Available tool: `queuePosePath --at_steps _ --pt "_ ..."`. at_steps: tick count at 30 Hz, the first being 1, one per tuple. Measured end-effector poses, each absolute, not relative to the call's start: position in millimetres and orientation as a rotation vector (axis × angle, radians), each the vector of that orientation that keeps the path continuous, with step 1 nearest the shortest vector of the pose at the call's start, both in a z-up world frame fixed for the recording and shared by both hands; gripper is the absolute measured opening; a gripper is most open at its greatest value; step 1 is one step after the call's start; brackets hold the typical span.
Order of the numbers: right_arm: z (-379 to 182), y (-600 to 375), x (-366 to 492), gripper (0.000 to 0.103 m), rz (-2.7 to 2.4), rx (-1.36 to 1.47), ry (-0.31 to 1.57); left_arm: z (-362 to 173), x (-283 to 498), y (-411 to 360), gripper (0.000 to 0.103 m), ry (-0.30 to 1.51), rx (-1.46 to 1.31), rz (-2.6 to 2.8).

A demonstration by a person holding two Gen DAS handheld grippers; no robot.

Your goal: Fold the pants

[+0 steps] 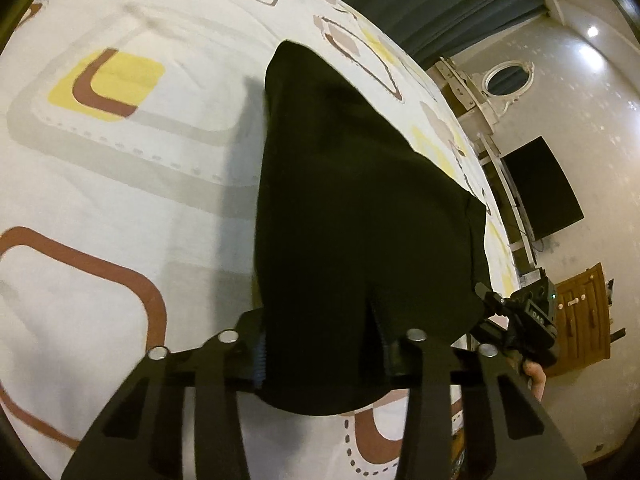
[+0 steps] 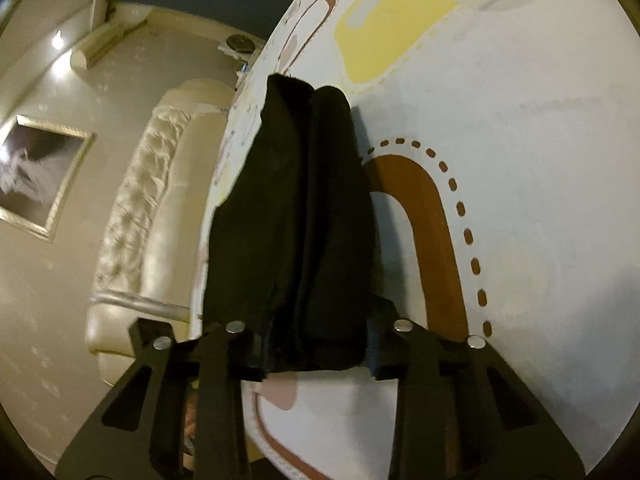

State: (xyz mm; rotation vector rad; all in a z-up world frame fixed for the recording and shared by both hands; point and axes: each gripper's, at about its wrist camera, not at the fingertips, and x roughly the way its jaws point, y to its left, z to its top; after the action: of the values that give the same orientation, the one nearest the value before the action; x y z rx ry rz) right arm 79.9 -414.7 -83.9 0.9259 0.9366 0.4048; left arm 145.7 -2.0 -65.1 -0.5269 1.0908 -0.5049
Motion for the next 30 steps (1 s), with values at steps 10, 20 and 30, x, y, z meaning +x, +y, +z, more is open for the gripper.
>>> queuePosePath --at_steps 10,20,30 --pt "-76 -410 33 0.030 0.466 0.937 0.958 -52 106 5 0.035 1.107 -0.499 -0.486" --pt "-105 -416 15 0.030 0.458 0.960 0.964 -68 98 9 0.039 1.074 -0.471 -0.496" --pt "-102 -416 10 0.034 0.451 0.968 0.952 -63 86 -1 0.054 1.044 -0.390 -0.468"
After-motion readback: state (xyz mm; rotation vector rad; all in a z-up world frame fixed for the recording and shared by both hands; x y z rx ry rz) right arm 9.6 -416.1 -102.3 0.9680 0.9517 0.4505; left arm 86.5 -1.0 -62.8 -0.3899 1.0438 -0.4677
